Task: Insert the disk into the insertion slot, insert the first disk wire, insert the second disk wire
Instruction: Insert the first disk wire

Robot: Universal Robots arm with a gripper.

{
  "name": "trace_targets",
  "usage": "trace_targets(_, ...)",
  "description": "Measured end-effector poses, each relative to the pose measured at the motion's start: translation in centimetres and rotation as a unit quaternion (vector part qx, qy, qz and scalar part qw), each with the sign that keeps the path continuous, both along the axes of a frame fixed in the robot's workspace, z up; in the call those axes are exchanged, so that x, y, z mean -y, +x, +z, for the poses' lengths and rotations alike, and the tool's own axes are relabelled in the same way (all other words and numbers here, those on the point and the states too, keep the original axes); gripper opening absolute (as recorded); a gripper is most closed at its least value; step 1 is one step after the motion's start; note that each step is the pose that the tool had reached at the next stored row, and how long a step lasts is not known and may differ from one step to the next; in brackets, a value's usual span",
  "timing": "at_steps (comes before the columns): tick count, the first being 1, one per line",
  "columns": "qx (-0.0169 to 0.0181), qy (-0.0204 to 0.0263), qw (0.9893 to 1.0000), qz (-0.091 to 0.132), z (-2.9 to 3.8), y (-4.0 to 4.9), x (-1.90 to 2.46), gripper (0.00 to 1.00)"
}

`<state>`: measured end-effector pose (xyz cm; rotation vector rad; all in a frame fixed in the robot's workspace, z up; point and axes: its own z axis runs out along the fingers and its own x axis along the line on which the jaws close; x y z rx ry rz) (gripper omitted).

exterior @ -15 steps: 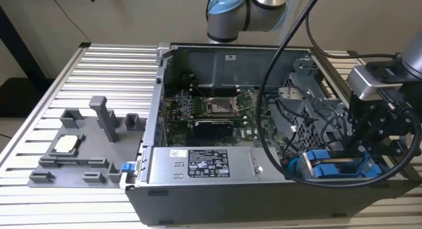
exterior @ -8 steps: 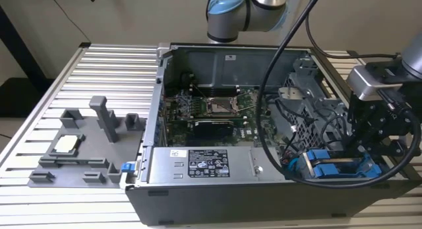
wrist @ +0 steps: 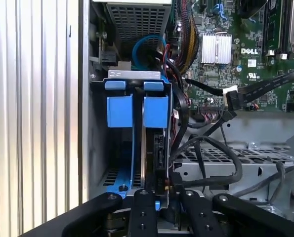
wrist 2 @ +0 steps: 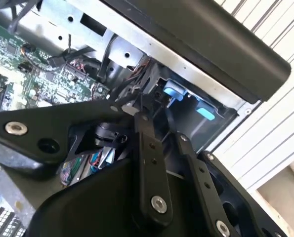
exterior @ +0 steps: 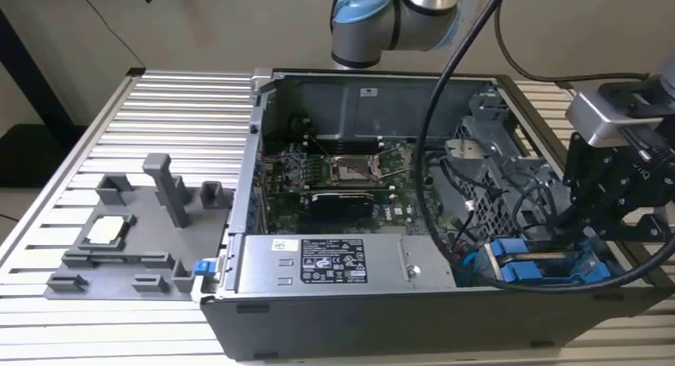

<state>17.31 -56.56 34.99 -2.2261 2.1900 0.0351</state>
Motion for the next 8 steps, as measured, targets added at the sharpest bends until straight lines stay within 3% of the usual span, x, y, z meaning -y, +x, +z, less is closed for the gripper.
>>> trace_targets(5,0.0000,0.0000,1.0000,0.000,2.29,0.00,0.00,0.27)
trace_targets(8,0.0000,-0.0001,1.0000,0.000,2.52,0.00,0.00,0.27)
